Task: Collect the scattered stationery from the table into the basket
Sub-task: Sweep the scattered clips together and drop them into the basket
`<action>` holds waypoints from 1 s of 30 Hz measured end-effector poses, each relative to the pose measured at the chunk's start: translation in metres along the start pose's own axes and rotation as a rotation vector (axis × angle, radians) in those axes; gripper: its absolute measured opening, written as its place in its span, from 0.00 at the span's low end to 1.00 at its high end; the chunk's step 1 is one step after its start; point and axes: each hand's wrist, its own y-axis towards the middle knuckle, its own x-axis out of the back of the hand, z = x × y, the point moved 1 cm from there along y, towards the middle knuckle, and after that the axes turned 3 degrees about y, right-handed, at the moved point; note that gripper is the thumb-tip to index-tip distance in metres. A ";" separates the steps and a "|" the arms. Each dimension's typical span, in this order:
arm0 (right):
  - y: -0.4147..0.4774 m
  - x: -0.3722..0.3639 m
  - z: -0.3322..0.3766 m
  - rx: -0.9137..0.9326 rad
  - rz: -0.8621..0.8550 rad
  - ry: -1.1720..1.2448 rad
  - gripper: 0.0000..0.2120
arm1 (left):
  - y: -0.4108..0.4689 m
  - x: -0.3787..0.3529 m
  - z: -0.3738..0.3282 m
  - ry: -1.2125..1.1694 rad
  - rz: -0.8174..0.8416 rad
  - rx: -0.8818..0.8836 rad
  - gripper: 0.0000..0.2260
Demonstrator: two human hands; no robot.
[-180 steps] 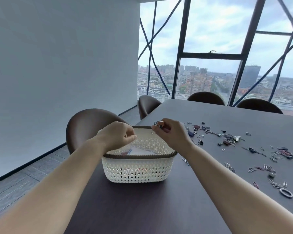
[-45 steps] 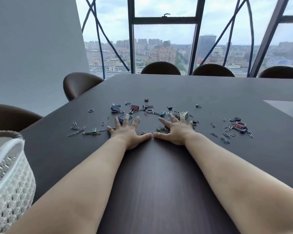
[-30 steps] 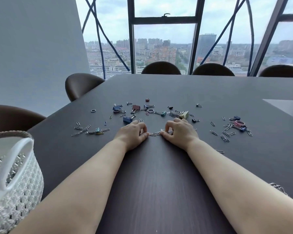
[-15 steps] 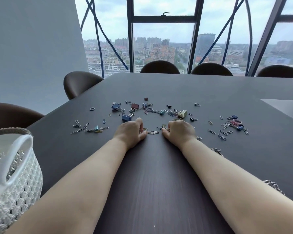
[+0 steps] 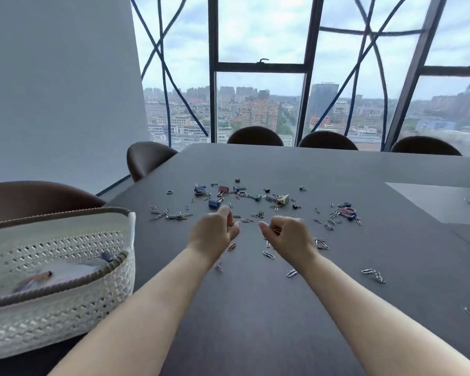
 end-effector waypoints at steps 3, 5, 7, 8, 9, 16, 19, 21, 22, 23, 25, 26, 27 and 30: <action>-0.011 0.018 0.035 0.036 -0.095 0.101 0.20 | -0.024 0.060 -0.019 0.026 -0.140 -0.069 0.09; -0.013 0.026 0.060 0.058 -0.144 0.159 0.19 | -0.035 0.100 -0.023 0.097 -0.210 -0.111 0.09; -0.013 0.029 0.086 0.077 -0.169 0.218 0.20 | -0.045 0.139 -0.016 0.163 -0.246 -0.127 0.10; -0.014 0.029 0.099 0.088 -0.167 0.243 0.21 | -0.050 0.156 -0.008 0.188 -0.243 -0.119 0.10; -0.015 0.030 0.112 0.099 -0.158 0.259 0.20 | -0.054 0.170 0.003 0.216 -0.227 -0.099 0.11; -0.020 0.012 0.178 0.200 -0.123 0.383 0.21 | -0.090 0.217 0.092 0.168 0.146 0.094 0.32; -0.023 -0.001 0.197 0.217 -0.097 0.398 0.22 | -0.097 0.219 0.108 0.151 0.189 0.107 0.45; -0.024 -0.009 0.207 0.234 -0.085 0.401 0.21 | -0.099 0.218 0.112 0.259 0.213 0.133 0.37; -0.024 -0.013 0.211 0.243 -0.081 0.394 0.22 | -0.100 0.217 0.114 0.311 0.217 0.134 0.30; -0.025 -0.016 0.215 0.254 -0.080 0.381 0.22 | -0.100 0.216 0.117 0.340 0.218 0.121 0.24; -0.024 -0.022 0.223 0.275 -0.075 0.368 0.23 | -0.101 0.216 0.124 0.331 0.224 0.093 0.14; -0.023 -0.026 0.228 0.283 -0.062 0.371 0.23 | -0.102 0.218 0.128 0.313 0.224 0.086 0.12; -0.022 -0.030 0.234 0.294 -0.043 0.375 0.23 | -0.103 0.221 0.132 0.300 0.212 0.075 0.11; -0.017 -0.046 0.261 0.351 0.049 0.362 0.21 | -0.112 0.233 0.141 0.324 0.125 0.072 0.11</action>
